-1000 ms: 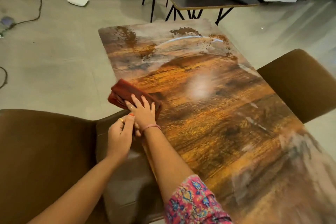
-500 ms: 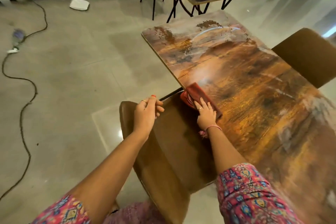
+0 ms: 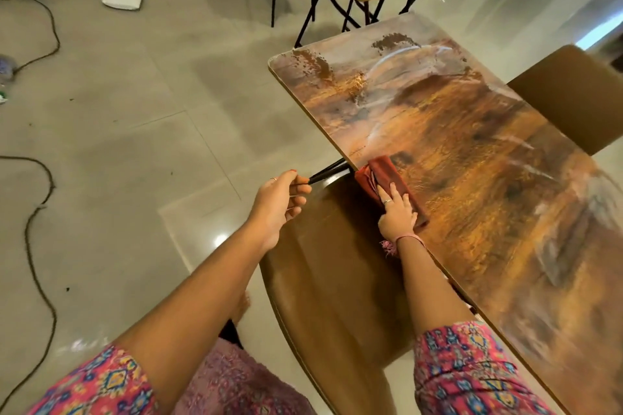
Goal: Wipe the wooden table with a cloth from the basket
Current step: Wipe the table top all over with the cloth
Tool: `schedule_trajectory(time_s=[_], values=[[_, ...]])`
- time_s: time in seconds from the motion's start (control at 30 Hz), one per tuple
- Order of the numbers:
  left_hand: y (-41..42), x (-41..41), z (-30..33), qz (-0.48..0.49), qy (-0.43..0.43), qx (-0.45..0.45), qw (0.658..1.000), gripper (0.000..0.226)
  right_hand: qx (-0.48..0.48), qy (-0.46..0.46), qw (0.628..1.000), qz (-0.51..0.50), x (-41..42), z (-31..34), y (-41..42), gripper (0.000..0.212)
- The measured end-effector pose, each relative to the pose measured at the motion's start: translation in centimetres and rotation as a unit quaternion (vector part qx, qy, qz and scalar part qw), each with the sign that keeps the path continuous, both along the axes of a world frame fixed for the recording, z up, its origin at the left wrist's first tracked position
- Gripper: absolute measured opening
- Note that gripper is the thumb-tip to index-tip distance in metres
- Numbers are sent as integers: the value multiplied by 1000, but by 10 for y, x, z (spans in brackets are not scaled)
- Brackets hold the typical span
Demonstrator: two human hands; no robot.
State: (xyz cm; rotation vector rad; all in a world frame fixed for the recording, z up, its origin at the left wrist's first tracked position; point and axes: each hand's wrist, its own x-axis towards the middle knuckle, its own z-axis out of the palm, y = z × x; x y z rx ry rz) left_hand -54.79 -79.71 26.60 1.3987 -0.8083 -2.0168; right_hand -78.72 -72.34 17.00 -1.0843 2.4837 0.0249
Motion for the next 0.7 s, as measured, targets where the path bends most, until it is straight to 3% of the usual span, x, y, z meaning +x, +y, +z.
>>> schedule_trajectory(time_s=[0.33,0.7], values=[[-128,-19,-11,-53,-59,30,996,26,-15,-3,996,88,38,1,-187,78],[-249,-9,-46,-14,-83,72,994,24,-41,-47,990,127,80,2,-396,76]])
